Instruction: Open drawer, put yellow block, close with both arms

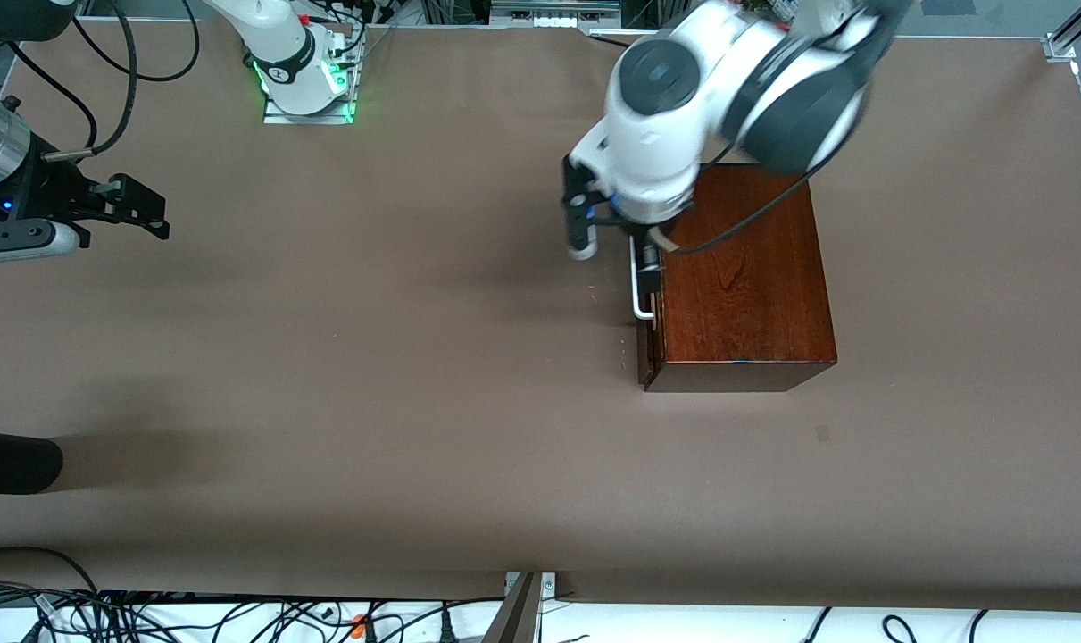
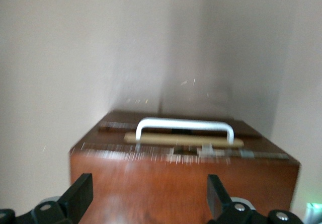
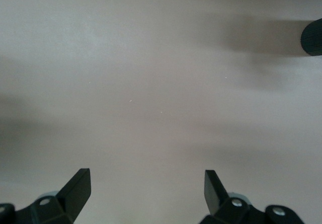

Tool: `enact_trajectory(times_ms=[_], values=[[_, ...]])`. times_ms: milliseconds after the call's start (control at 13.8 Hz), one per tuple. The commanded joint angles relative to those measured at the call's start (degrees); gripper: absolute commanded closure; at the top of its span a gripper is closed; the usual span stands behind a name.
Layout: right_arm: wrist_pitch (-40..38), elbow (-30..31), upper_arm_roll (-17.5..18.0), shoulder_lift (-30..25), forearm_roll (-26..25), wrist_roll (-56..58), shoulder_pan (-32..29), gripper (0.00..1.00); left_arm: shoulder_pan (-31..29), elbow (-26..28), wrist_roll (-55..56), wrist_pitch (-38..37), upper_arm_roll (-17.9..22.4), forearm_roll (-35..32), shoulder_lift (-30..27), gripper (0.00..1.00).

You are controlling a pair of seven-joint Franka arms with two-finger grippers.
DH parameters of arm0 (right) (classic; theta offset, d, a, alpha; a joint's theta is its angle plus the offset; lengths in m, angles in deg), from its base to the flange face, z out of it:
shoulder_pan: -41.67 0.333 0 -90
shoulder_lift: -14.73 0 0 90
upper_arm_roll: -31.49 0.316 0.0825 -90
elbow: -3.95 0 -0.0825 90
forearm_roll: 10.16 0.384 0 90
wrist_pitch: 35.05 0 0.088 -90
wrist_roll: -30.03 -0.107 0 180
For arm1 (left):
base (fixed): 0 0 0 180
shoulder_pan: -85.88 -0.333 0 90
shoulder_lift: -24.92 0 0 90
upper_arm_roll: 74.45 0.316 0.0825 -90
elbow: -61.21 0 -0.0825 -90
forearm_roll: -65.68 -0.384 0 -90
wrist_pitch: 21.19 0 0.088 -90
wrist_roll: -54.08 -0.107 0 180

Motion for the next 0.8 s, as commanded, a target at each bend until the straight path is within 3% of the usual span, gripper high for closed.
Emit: enact_trajectory(times_ms=[0,507,651,724], values=[[-0.21,-0.92,0.48,0.28,-0.39,-0.55,-0.52,0.00,-4.56,-7.40,1.34,-6.22,-0.21,1.16,0.98,0.00],[-0.21,-0.92,0.48,0.28,-0.30,-0.55,-0.52,0.00,-11.78,-15.06,10.65,-17.21,0.75,1.33,1.07,0.00],[-0.21,-0.92,0.47,0.28,-0.30,-0.55,-0.52,0.00,-11.87,-14.02,11.27,-17.41,4.60,1.59,-1.63,0.00],[-0.21,-0.92,0.48,0.28,-0.30,-0.55,-0.52,0.00,-11.18,-10.79,13.71,-16.27,8.45,3.51,-4.88,0.00]])
